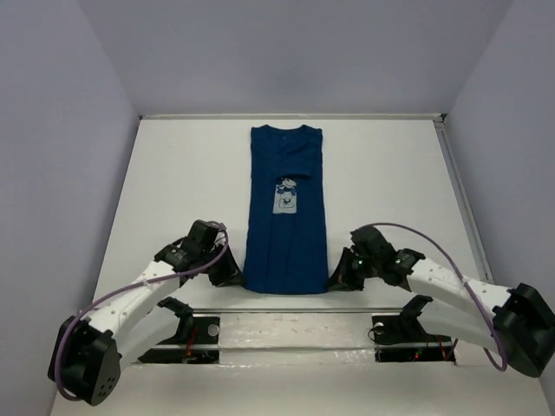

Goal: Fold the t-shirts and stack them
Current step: Fold the tshirt

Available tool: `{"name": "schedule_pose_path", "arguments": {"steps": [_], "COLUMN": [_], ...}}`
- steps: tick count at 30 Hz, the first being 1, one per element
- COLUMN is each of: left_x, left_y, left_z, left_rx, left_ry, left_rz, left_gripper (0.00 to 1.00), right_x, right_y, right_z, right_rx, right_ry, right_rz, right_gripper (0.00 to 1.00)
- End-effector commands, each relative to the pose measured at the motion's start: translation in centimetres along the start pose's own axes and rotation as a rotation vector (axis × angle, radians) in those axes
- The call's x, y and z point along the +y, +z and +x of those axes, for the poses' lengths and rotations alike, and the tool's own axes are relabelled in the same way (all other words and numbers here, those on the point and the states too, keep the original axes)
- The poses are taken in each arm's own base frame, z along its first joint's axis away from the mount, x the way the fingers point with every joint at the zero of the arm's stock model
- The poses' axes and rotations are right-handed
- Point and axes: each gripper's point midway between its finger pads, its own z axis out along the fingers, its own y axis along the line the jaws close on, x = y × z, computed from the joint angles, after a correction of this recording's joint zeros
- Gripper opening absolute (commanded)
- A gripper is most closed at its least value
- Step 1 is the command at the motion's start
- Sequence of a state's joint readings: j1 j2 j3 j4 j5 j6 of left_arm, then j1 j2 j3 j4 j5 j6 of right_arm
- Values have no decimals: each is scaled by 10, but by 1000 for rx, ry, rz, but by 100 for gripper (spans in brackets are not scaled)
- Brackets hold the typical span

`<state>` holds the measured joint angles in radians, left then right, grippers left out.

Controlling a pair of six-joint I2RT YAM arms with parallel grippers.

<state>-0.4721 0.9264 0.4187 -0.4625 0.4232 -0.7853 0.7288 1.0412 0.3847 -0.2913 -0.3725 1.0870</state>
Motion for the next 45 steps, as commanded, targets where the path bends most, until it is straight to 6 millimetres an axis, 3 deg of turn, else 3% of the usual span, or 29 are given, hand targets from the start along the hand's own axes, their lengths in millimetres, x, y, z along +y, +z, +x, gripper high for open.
{"name": "schedule_pose_path", "arguments": {"steps": [1, 4, 6, 7, 12, 13, 16, 18, 19, 21, 22, 23, 28, 30, 31, 39, 41, 42, 45], "left_x": [-32, -50, -58, -74, -95, -108, -112, -120, -129, -126, -139, -134, -148, -144, -147, -123, -122, -124, -128], "left_y": [-33, -41, -42, -47, -36, -42, -34, -30, -38, -25, -32, -19, -9, 8, 5, 41, 49, 50, 52], "left_z": [-7, -26, -42, -56, -114, -133, -175, -203, -225, -246, -262, -272, -313, -323, -325, -348, -351, -354, -365], "left_rx": [-51, -106, -154, -192, -292, -342, -408, -445, -491, -488, -518, -507, -523, -502, -512, -487, -479, -486, -502], "left_ry": [-27, -9, 12, 35, 60, 76, 79, 82, 92, 86, 97, 110, 144, 144, 148, 117, 113, 116, 109], "left_rz": [64, 75, 66, 96, 74, 94, 60, 47, 56, 21, 39, 3, -31, -57, -53, -119, -119, -111, -88], "left_gripper": [0, 0, 0, 0, 0, 0, 0, 0, 0, 0, 0, 0, 0, 0, 0, 0, 0, 0, 0], "right_x": [1, 29, 35, 38, 72, 76, 92, 96, 97, 93, 95, 94, 91, 91, 91, 84, 86, 78, 88], "right_y": [-27, -43, -46, -47, -55, -59, -53, -47, -45, -44, -40, -38, -25, -18, -18, 9, 14, 22, 19], "right_z": [-4, -28, -52, -66, -151, -171, -211, -238, -249, -269, -282, -289, -323, -339, -338, -368, -375, -377, -391], "right_rx": [-52, -136, -196, -222, -362, -400, -421, -431, -442, -460, -469, -469, -462, -466, -460, -432, -431, -413, -440], "right_ry": [-26, -94, -101, -130, -193, -192, -231, -245, -247, -241, -243, -251, -259, -261, -261, -260, -269, -258, -272], "right_rz": [86, 105, 123, 126, 110, 104, 102, 119, 124, 139, 133, 129, 150, 149, 150, 174, 170, 194, 191], "right_gripper": [0, 0, 0, 0, 0, 0, 0, 0, 0, 0, 0, 0, 0, 0, 0, 0, 0, 0, 0]}}
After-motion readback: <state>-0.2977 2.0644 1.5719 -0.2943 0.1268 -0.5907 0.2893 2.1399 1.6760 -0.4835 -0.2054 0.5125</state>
